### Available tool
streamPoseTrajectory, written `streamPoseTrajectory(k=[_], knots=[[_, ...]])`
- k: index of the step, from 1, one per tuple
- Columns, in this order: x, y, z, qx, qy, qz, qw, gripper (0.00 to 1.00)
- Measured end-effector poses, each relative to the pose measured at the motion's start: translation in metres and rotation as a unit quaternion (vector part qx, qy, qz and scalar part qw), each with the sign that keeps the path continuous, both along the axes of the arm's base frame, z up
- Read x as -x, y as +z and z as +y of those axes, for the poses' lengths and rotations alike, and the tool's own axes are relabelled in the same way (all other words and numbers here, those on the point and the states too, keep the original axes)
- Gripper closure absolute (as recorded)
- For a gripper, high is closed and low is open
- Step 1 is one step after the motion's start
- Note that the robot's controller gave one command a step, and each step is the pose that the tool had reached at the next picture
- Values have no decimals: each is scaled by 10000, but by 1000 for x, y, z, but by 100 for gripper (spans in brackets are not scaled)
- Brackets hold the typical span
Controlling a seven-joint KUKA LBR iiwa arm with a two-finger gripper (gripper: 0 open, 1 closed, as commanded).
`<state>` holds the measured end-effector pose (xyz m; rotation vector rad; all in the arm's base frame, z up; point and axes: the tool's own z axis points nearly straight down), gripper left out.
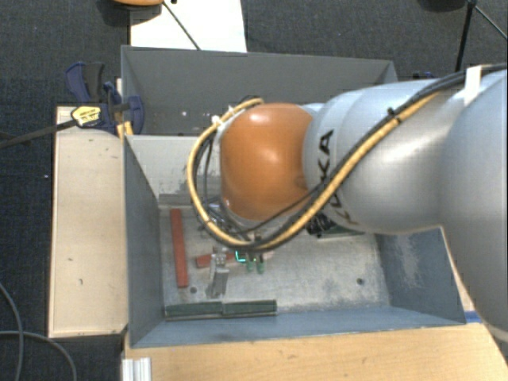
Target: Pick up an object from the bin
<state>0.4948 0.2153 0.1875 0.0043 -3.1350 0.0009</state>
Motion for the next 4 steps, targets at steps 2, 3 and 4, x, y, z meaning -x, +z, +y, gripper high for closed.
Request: streamPoseTrajectory(k=[2,3,4], knots=[[-45,-28,1,-34,45,-99,9999,0],[-65,-72,-22,-15,483,-70,9988,0],[-74,-117,-46,-13,682,-42,9977,100]])
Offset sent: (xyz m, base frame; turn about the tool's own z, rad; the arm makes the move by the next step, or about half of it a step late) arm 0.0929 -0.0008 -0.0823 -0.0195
